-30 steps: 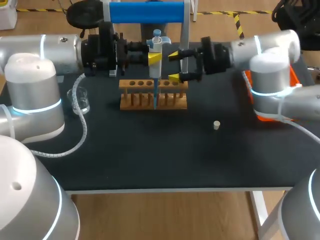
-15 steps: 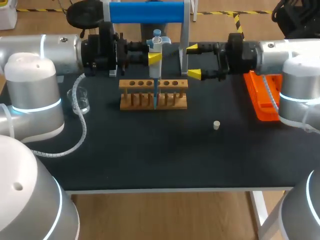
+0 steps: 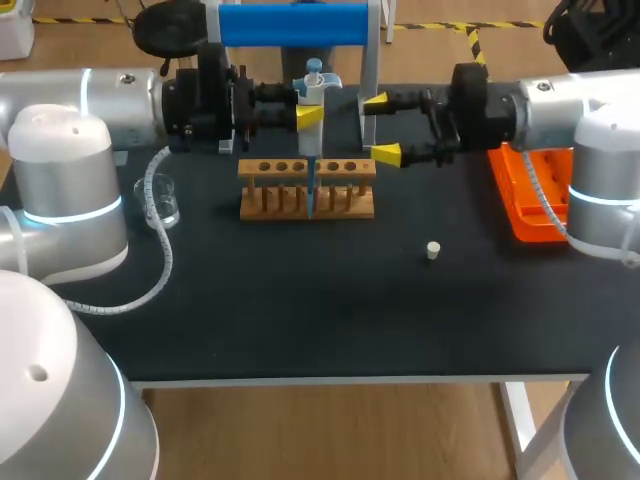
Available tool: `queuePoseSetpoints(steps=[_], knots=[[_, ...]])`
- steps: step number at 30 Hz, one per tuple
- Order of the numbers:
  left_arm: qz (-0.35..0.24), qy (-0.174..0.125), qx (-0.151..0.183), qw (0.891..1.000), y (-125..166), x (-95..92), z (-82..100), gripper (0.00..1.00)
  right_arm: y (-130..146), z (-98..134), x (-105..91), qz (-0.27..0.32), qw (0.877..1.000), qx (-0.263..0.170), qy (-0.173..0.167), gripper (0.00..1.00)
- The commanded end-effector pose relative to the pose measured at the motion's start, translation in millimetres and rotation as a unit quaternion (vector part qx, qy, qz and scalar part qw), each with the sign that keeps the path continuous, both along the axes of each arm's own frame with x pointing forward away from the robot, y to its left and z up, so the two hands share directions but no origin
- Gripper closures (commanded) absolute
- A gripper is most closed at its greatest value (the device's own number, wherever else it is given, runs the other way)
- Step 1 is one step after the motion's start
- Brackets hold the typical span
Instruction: Invert the test tube, pick up the pipette, mount the tip to pipette, aspirate from beaker and dispense into the tube, eject the tip, return the pipette, and cap with the stopper.
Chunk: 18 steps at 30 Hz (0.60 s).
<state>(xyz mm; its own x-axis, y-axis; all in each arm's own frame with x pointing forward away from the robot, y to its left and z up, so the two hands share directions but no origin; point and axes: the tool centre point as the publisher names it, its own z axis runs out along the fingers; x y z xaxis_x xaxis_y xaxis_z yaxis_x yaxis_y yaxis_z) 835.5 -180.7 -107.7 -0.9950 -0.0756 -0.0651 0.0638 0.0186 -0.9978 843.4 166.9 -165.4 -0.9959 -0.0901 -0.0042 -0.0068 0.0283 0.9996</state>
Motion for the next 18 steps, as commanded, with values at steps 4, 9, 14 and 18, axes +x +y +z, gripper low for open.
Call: queuePoseSetpoints(steps=[4, 9, 14, 18], knots=[[0.001, -0.001, -0.001, 1.000, -1, -0.1, -0.1, 1.00, 24, 3, -6.9, -0.006, 1.000, 0.013, -0.003, 0.00], [0.001, -0.001, -0.001, 1.000, -1, -0.1, -0.1, 1.00, 39, 6, -9.5, -0.014, 1.000, 0.021, -0.009, 0.00], [0.001, -0.001, -0.001, 1.000, -1, -0.1, -0.1, 1.00, 51, 9, -10.6, -0.011, 1.000, 0.027, -0.008, 0.02], [0.001, -0.001, -0.001, 1.000, -1, -0.1, -0.1, 1.00, 59, 11, -10.8, -0.011, 1.000, 0.028, -0.008, 0.07]])
